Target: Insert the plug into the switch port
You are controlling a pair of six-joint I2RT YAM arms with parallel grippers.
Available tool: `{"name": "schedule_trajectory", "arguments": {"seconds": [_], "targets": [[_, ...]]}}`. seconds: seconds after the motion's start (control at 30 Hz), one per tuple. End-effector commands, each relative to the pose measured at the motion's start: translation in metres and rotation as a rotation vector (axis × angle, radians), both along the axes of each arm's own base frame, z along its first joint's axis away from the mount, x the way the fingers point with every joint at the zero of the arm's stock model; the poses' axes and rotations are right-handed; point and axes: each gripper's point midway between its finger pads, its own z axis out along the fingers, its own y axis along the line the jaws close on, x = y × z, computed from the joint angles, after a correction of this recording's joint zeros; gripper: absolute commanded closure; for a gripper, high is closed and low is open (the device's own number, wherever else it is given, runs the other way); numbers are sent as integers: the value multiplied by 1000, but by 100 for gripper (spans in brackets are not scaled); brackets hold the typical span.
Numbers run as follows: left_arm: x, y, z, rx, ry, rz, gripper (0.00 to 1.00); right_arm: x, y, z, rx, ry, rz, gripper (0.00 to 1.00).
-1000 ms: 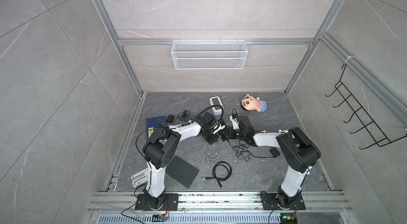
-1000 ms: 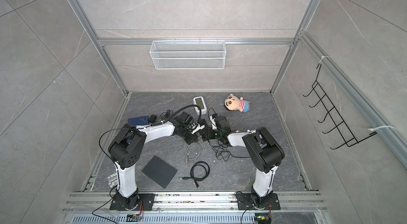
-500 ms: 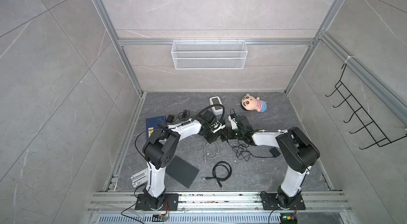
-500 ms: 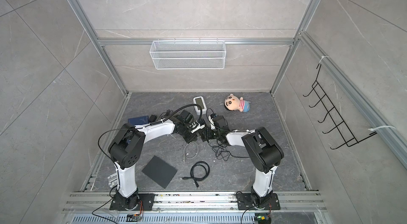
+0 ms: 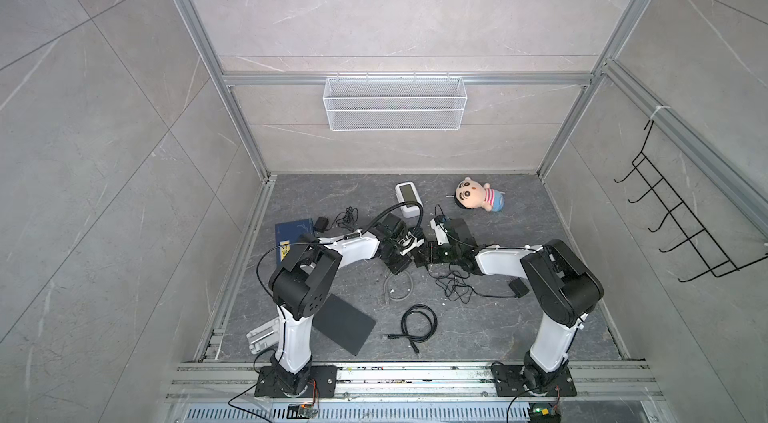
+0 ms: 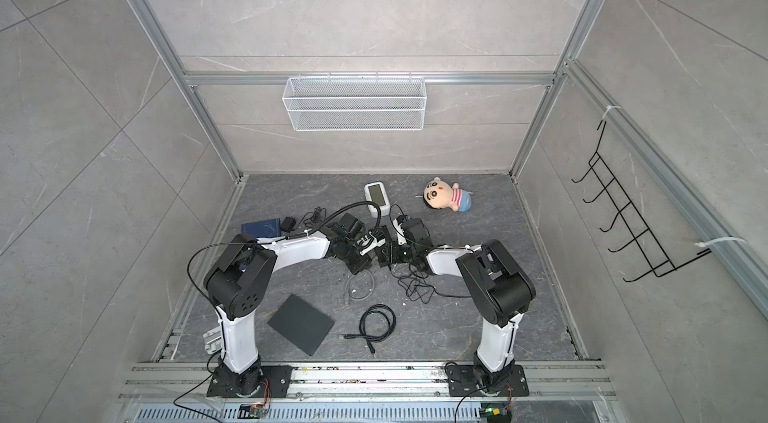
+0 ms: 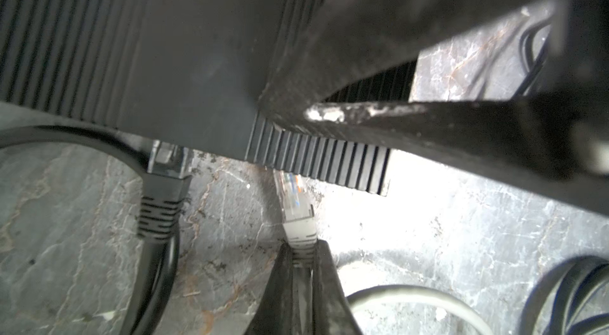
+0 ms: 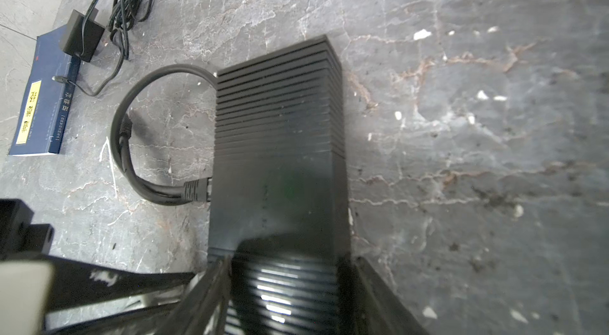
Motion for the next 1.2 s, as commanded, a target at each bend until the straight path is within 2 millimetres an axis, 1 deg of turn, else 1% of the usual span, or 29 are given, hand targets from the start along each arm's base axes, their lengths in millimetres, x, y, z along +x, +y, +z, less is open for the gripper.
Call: {"name": "schedule_trajectory", "arguments": {"seconds": [0.0,0.07,0.17,0.3,0.43,0.6,0.67,0.8,0.9,1.1,1.17], "targets": [[30,-45,59,-229,-228,-32,100,-51,29,-25,44,193,154,40],[29,-45,65,-251,-245,-31,100,-50,29,-27,43,199,154,41],[27,-44,68,-247,-254,-50,100,-51,29,-30,32,201,157,41],[24,-41,73,-211,-269,-100,100,-51,20,-36,-25,189,152,42],[24,-39,76,-181,-293,-150,99,-49,17,-36,-48,165,155,42],[32,-35,77,-128,-337,-169,99,-48,13,-43,-84,161,151,42],[33,-34,83,-122,-357,-174,99,-48,11,-45,-95,164,147,42],[34,-32,90,-126,-384,-168,99,-48,15,-45,-85,166,152,42],[33,-33,90,-133,-391,-172,99,-49,19,-44,-77,167,164,42],[29,-43,95,-178,-412,-190,99,-50,21,-43,-67,173,166,42],[27,-46,92,-179,-412,-199,99,-51,24,-40,-48,175,169,41]]}}
